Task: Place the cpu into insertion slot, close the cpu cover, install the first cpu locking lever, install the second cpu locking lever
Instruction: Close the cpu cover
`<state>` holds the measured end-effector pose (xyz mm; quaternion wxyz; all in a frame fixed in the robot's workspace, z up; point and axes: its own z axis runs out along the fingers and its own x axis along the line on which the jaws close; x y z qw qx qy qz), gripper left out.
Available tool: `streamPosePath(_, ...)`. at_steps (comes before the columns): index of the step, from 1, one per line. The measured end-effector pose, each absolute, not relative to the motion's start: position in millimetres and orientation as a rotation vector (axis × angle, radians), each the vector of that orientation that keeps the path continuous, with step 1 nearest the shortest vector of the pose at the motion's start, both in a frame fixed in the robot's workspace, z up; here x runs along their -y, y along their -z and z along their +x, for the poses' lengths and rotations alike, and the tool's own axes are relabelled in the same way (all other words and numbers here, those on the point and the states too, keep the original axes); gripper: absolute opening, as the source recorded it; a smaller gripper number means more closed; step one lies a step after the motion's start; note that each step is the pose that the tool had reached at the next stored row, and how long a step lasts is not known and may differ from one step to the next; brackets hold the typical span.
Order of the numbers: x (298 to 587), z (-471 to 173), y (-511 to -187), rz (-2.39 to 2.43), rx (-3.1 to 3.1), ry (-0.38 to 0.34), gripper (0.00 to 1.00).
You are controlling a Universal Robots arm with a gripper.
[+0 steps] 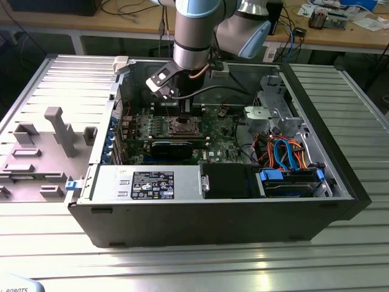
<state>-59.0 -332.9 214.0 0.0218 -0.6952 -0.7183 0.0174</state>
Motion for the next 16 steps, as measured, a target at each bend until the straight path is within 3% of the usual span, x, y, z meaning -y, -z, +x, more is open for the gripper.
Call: streamPosePath(16, 333, -58, -249, -2.152, 2.224, -0.051, 0.11)
